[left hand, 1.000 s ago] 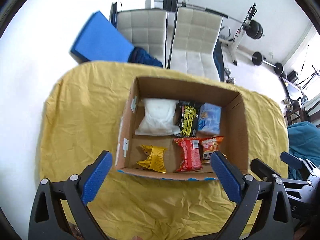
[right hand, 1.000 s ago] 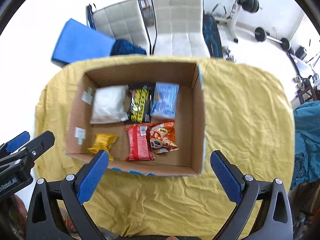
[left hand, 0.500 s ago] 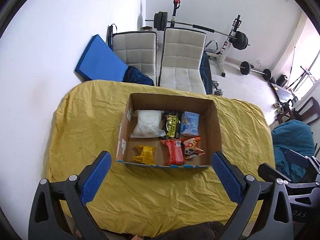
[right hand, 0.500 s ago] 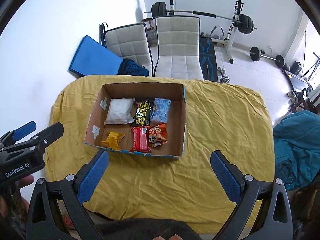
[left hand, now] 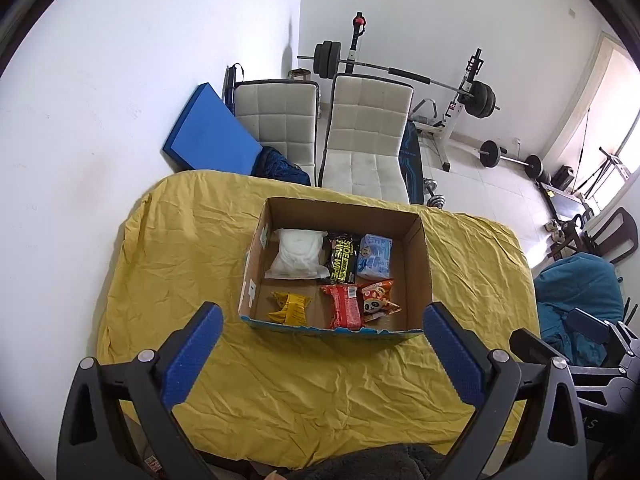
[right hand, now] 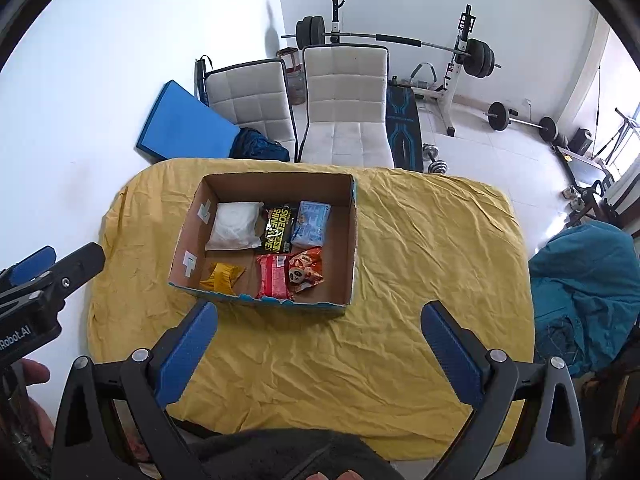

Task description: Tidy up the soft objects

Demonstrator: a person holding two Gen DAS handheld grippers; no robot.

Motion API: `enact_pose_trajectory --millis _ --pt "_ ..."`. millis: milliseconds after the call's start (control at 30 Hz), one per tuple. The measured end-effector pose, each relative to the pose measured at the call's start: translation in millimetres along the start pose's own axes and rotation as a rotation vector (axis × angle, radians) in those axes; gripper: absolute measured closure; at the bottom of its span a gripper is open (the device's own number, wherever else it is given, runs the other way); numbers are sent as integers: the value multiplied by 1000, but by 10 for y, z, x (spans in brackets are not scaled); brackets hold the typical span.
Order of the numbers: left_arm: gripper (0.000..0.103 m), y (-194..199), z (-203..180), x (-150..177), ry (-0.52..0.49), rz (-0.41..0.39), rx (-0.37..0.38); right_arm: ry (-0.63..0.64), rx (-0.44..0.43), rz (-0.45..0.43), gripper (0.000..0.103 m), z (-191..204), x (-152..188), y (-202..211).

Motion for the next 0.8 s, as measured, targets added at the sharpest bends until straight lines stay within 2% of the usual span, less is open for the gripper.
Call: enact_pose_trajectory --millis 800 --pt "0 24 -16 184 -24 17 -29 -29 56 -32 0 -139 38 197"
Point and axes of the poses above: each gripper's, at about its wrist camera, not at the fingertips, and y roughly against the way its jaws point, z to its left, x to its underside, the point moved 5 cm from there along -y, roughly the way its jaws point, and after that the axes turned 8 degrees about y, right-handed, at the moved point
